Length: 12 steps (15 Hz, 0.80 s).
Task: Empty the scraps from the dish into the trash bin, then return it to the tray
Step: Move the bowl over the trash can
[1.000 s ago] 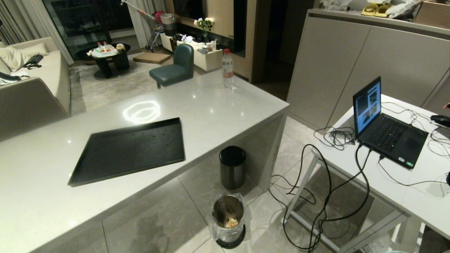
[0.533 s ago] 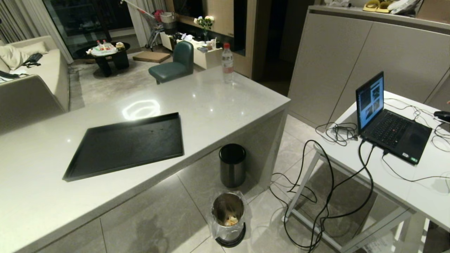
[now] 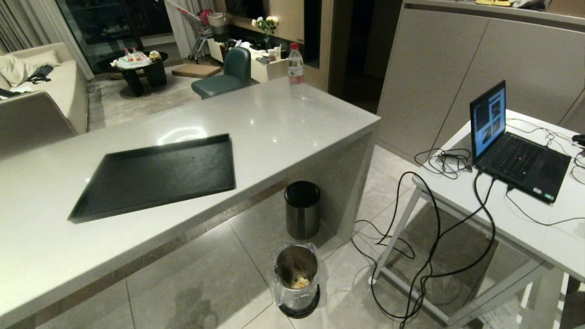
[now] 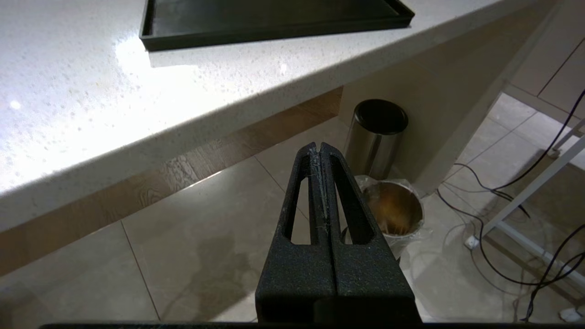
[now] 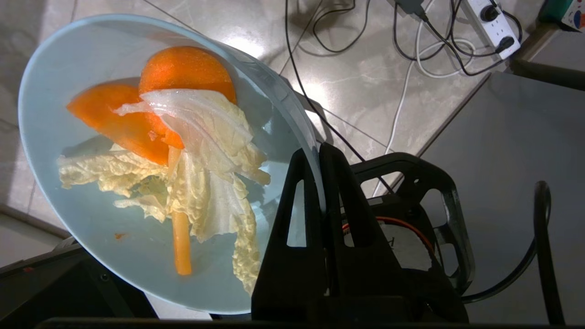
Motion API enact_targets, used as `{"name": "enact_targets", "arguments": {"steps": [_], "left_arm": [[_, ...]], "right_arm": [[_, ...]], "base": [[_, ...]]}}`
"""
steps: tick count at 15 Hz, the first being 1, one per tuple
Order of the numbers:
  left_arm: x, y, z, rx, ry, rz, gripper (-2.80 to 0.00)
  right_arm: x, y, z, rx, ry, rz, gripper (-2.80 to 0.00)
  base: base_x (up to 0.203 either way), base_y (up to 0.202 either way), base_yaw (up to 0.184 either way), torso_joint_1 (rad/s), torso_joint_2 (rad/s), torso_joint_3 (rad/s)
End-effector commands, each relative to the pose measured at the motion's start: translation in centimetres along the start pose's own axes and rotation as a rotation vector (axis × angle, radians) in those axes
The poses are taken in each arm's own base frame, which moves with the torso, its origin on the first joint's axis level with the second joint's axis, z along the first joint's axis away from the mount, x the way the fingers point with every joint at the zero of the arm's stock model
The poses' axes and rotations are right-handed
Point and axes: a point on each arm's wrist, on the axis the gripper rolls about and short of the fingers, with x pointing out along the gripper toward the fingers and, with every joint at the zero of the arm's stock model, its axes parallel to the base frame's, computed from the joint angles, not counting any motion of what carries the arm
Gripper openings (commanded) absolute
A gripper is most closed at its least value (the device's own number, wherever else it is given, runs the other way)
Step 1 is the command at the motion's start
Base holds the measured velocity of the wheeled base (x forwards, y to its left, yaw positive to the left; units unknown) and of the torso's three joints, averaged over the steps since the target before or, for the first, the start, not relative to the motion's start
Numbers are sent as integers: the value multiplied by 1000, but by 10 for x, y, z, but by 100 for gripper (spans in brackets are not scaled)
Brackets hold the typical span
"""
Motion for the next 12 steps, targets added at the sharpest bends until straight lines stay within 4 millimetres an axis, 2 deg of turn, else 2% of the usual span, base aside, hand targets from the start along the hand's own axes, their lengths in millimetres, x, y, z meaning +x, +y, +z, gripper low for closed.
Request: {"name": "enact_targets", "arguments": {"steps": [1,12], "left_arm": [[0,0,0,-1,0,0,-280],[0,0,0,-1,0,0,-280]], "right_arm": [[0,0,0,1,3,-4,-280],[3,-3,-4,-8,15,-14,-280]], "base": [[0,0,0,-192,540,342],[0,0,0,-149,521,365]]}}
